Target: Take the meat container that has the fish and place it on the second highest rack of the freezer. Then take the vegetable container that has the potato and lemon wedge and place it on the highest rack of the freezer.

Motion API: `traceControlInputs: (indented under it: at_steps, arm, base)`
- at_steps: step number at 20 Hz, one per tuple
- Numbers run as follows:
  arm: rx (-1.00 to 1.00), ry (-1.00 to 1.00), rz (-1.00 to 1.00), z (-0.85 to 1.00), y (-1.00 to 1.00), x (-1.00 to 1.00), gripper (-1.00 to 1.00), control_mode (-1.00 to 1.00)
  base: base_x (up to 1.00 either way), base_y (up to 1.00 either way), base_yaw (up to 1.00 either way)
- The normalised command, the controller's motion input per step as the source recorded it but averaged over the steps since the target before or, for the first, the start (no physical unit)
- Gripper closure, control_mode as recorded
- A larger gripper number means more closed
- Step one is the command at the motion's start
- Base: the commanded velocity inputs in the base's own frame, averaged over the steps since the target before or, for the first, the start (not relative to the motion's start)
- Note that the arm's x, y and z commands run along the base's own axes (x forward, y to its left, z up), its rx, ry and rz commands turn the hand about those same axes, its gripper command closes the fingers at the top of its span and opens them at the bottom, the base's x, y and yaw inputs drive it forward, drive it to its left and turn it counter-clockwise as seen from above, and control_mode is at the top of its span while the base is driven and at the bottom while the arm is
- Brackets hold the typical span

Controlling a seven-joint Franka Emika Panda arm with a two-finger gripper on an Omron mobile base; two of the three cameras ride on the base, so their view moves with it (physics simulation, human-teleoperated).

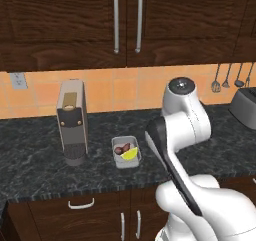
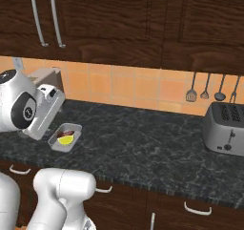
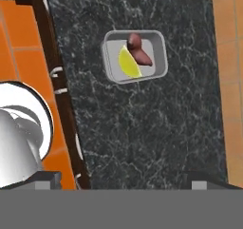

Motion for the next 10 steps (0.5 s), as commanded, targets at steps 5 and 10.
traceControlInputs:
  at_steps: [5,10]
  arm:
    - [0.00,0.07,-0.06,-0.40,0.54,0.20,-1.00,-1.00]
    - [0.00,0.12,0.00,-0.51,0.17,0.01,-1.00,-1.00]
  base:
    - [0.00,0.00,0.00]
    - [0.00,0.00,0.00]
